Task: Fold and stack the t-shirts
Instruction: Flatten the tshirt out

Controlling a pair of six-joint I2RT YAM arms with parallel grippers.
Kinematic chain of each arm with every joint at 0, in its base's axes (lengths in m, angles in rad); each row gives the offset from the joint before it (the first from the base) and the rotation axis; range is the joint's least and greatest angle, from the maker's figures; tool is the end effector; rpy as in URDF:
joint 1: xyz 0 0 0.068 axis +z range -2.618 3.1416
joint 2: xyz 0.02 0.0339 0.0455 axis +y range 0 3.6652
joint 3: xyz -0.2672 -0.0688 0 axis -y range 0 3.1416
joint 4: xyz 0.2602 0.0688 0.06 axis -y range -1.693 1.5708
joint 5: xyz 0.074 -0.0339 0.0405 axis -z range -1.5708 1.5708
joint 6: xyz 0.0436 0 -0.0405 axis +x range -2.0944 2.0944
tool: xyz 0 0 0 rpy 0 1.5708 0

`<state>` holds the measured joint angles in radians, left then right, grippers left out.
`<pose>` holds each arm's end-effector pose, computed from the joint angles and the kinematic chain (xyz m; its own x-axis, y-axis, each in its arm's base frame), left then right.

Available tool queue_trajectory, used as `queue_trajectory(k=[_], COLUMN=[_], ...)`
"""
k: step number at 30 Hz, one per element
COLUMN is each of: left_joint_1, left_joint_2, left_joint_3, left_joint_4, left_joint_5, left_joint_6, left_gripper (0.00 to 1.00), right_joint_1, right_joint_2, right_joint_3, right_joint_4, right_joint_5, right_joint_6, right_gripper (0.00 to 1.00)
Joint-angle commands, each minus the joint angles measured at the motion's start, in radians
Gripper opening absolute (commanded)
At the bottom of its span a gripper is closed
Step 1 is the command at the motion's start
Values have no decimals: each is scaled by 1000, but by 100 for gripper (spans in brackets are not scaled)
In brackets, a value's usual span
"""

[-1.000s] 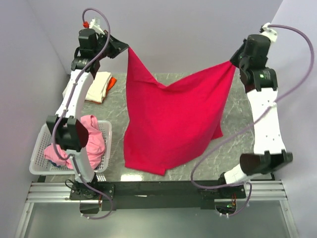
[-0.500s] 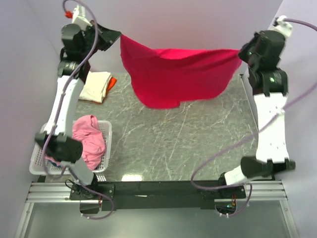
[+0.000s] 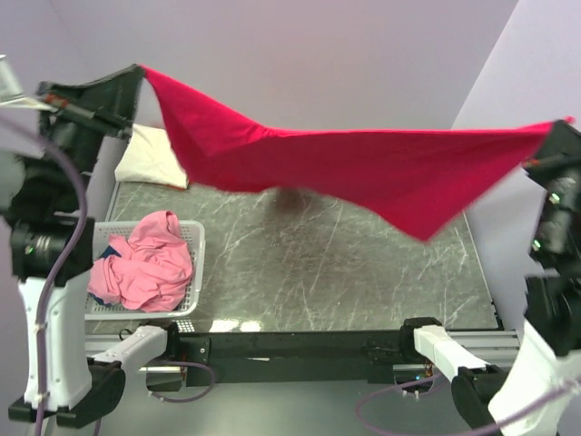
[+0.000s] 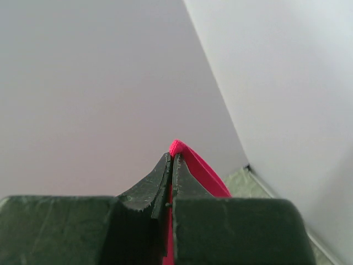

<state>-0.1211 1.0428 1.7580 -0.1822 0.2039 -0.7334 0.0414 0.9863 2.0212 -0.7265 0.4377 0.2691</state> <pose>0.1409 -0.0260 0.6195 0.1796 -0.6822 -0.7087 0.5541 0.6654 -0.5001 0.0627 -0.0159 0.6251 0.3897 0.2572 -0.8843 0.2722 0.8852 0.3773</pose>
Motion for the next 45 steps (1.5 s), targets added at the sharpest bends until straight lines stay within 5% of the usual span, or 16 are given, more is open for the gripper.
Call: queue_trajectory(k=[1,8,13,17,23,24,25,26,28,30,32,36,45], left_joint_1=[3,3,1,-6,-26,-26,-26,-26,-26,-28,-32,-46,-91], left_joint_2=[16,83,232,513,1070,1135,1187,1232,1240,1222,1170,1038,774], left_joint_3=[72,164,71,89,440,560,593,591,528,473,424,238,-204], left_joint_4=[-42,34,154,174,112,98,104,128,167,174,174,132,-57], left_joint_5=[-35,71,162,204,256,259,261,246,230,239,255,265,232], left_joint_6=[98,80,-26,-43,-20,-33,-43,-56,-81,-83,-70,-31,2], left_gripper=[1,1,1,1,1,2,29,43,73,83,85,86,86], right_joint_1=[3,3,0,-35,-100,-101,-101,-103,-103,-103,-101,-98,-67], right_joint_2=[-1,60,110,270,619,670,769,825,923,1028,1033,892,641], right_joint_3=[69,87,-143,-246,-162,-104,-64,-17,130,203,205,-81,-576], right_joint_4=[-51,-88,59,148,194,181,161,133,31,-48,-51,71,121], right_joint_5=[62,61,108,80,15,16,16,18,1,-13,-33,-97,-298], right_joint_6=[-51,-44,-41,-5,74,76,87,91,102,114,120,108,189], right_gripper=[0,0,0,0,0,0,0,0,35,58,63,77,79])
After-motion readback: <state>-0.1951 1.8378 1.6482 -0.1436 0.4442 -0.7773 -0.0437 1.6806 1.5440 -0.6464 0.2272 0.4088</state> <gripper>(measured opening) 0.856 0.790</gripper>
